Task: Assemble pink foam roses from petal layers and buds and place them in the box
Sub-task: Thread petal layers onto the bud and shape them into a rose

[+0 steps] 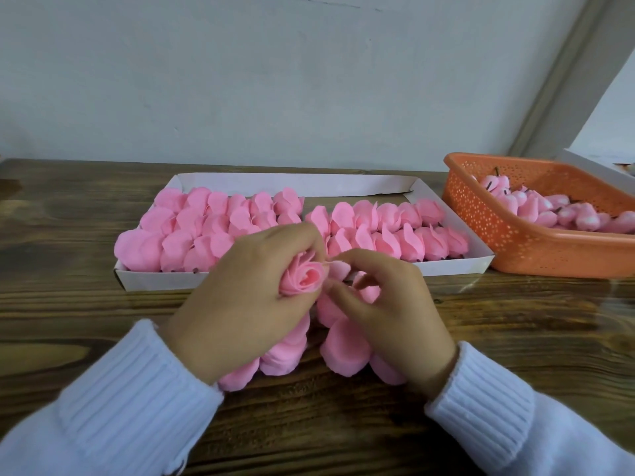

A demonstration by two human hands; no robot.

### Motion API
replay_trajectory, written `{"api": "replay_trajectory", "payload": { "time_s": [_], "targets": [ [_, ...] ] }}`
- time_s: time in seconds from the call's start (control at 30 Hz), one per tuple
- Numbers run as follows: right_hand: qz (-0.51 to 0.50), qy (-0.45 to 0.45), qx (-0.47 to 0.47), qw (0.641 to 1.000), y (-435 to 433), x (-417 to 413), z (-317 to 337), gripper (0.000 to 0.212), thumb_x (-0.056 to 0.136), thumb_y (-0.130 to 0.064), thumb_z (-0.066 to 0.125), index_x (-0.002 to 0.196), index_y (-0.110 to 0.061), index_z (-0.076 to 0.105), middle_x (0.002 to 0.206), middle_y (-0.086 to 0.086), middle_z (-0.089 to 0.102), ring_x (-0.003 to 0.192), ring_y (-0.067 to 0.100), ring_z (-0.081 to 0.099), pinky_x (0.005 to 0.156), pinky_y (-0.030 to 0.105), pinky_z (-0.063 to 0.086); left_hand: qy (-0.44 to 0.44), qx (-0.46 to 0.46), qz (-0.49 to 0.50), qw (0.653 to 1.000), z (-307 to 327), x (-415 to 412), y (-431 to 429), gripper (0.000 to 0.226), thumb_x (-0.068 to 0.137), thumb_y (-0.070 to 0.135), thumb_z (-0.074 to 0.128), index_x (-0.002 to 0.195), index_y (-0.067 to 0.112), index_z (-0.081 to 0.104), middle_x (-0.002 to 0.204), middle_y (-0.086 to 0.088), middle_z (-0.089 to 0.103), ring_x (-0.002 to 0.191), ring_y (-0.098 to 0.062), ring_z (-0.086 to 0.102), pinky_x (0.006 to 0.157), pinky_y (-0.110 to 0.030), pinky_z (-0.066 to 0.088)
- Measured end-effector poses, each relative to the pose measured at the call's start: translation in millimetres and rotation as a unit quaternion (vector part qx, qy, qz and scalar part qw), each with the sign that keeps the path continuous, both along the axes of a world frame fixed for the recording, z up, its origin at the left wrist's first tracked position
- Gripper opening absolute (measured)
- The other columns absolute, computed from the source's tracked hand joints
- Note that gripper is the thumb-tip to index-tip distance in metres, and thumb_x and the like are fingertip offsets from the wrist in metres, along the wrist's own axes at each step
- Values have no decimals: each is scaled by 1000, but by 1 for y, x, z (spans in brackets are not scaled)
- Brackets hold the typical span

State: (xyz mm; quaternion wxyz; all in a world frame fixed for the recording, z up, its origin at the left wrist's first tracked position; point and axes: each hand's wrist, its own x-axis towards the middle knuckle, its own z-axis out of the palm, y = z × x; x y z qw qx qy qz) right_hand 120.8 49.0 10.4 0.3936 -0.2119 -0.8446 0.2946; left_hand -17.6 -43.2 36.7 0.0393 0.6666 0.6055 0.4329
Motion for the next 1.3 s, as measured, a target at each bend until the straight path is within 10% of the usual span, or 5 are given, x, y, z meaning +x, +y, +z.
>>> {"api": "replay_trajectory", "payload": {
  "time_s": [0.23, 0.47, 0.63, 0.83, 1.3],
  "targets": [
    [-29, 112, -75, 990, 2, 6, 6, 20, 83, -17, 55, 80, 2, 62, 71, 14, 62, 67, 26, 58, 62, 41, 50, -43, 98, -28, 994, 1, 5, 2, 23, 86, 30, 59, 74, 9, 61, 86, 6, 66, 83, -14, 63, 70, -26, 50],
    [-27, 152, -308, 939, 14, 14, 7, 15, 89, -6, 54, 76, -7, 62, 54, -7, 53, 45, 4, 47, 42, 17, 37, -118, 91, -2, 989, -4, 2, 5, 16, 85, 34, 57, 76, 22, 63, 88, 6, 68, 83, -9, 63, 72, -14, 49],
    [-26, 126, -397, 909, 19, 12, 2, 18, 77, -21, 61, 91, -11, 69, 89, 16, 67, 82, 30, 61, 70, 44, 51, -281, 65, 25, 957, 1, 15, 13, 27, 87, 44, 60, 66, 30, 67, 87, -2, 69, 78, 8, 61, 68, -3, 44],
    [-2, 158, -459, 875, 17, 13, 5, 13, 90, -5, 56, 98, -3, 67, 89, 20, 64, 81, 29, 59, 72, 42, 45, -461, 70, -1, 885, 15, 28, 38, 52, 81, 64, 42, 49, 26, 58, 111, 13, 70, 115, -7, 59, 102, -51, 42],
    [19, 108, -392, 913, 7, 14, 0, 28, 69, -21, 63, 96, -13, 66, 88, 22, 68, 75, 21, 66, 70, 36, 52, -483, 106, -18, 869, -24, 34, 42, 56, 82, 69, 36, 63, 29, 71, 96, 17, 72, 103, 1, 64, 90, -38, 47]
  ]
}}
